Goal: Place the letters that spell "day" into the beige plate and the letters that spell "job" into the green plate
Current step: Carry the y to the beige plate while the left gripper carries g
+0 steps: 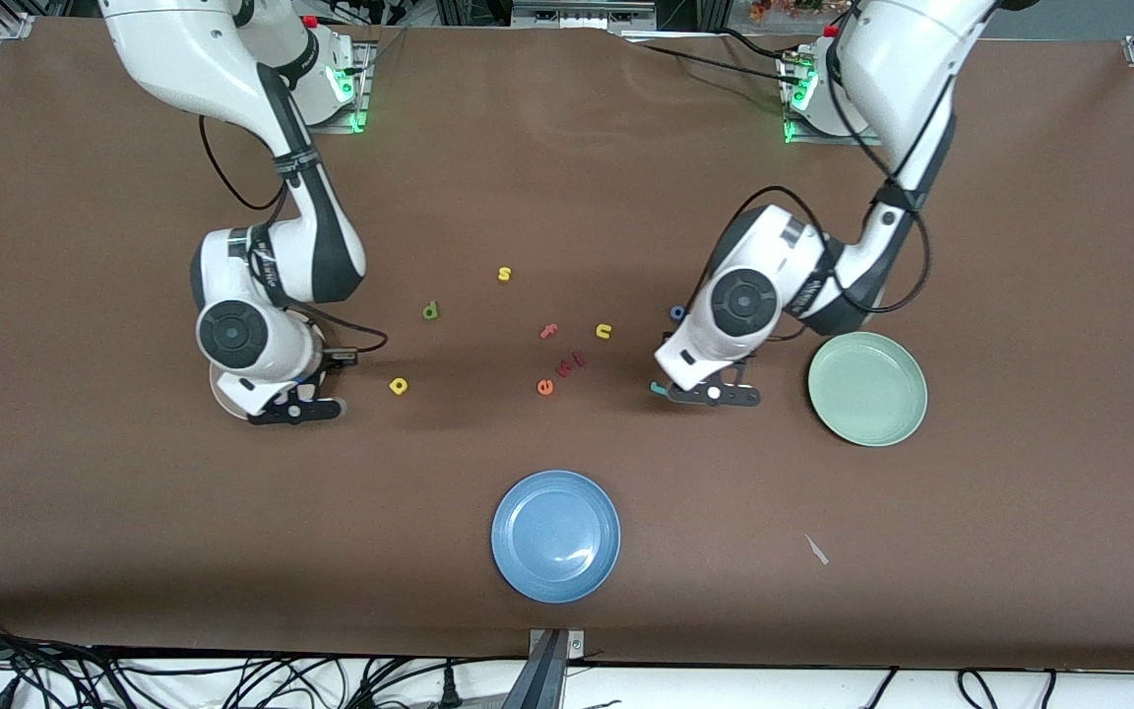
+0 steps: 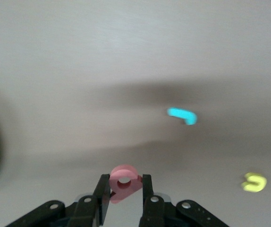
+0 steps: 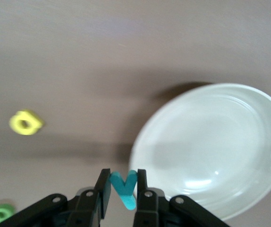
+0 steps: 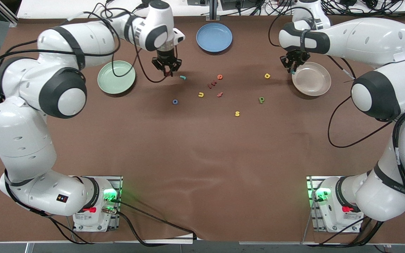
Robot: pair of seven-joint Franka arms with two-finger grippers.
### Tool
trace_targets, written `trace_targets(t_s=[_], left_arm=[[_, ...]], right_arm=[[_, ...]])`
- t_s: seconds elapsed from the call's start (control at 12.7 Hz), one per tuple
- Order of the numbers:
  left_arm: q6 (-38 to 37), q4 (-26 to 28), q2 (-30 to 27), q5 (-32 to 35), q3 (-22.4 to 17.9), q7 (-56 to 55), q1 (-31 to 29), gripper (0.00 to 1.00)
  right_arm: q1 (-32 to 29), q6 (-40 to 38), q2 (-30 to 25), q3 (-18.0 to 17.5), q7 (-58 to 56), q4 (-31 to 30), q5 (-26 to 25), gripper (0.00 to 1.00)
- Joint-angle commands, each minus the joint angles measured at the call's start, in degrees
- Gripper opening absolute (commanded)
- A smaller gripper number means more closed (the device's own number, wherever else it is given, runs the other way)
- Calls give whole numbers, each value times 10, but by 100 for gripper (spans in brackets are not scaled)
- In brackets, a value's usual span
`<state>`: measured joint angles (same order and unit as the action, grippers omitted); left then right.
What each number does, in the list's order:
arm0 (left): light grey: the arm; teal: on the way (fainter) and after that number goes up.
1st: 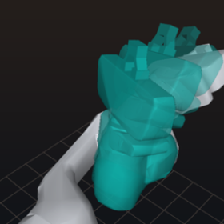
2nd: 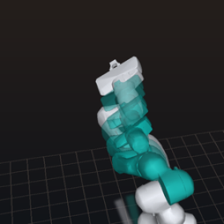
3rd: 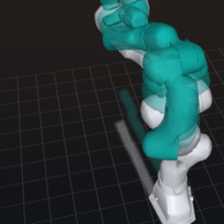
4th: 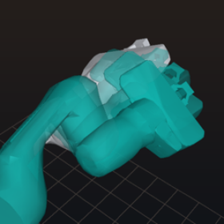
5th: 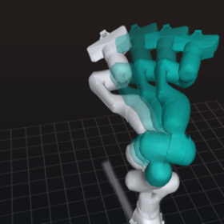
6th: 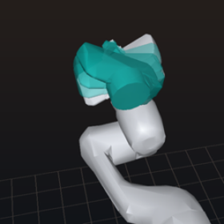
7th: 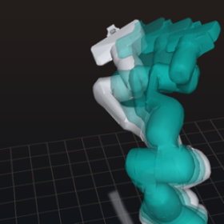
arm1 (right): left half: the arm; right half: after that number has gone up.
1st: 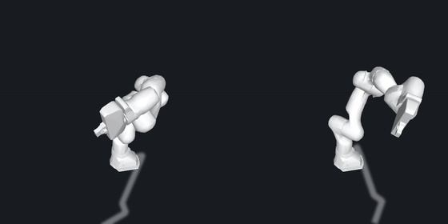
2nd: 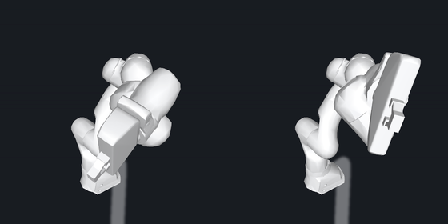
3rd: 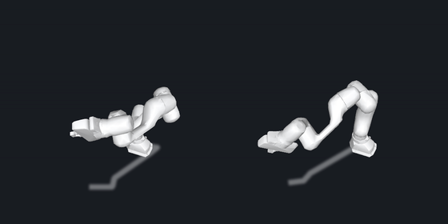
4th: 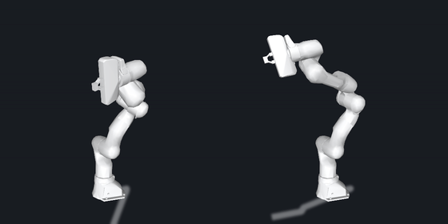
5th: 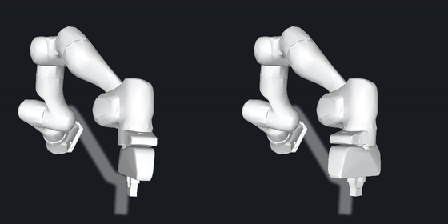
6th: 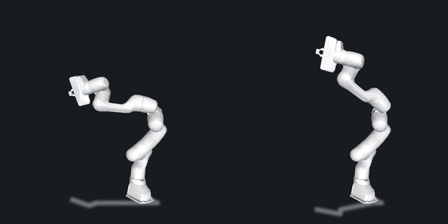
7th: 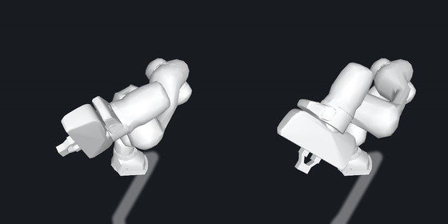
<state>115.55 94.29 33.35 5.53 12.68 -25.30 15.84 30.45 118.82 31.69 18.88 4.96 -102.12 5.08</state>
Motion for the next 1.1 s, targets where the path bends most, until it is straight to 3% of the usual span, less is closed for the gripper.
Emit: trace_targets(t_s=[0.0,0.16,0.24,0.32,0.63,1.02], left_arm=[[-20,12,-20,17,2,72,-40,10],[-20,11,-20,18,2,126,-85,10],[-20,12,-20,18,2,152,-107,10],[-20,12,-17,18,2,175,-133,10],[-20,20,-10,18,1,227,-206,11],[-18,80,7,19,1,227,-259,11]], right_arm=[[1,15,-11,39,-55,-38,0,6],[-28,14,-8,45,-74,-41,5,8],[-32,12,-8,45,-81,-40,5,35],[-33,12,-8,45,-75,-39,11,98],[-16,7,-12,41,-25,-33,46,100],[64,40,1,41,-4,-18,72,100]])
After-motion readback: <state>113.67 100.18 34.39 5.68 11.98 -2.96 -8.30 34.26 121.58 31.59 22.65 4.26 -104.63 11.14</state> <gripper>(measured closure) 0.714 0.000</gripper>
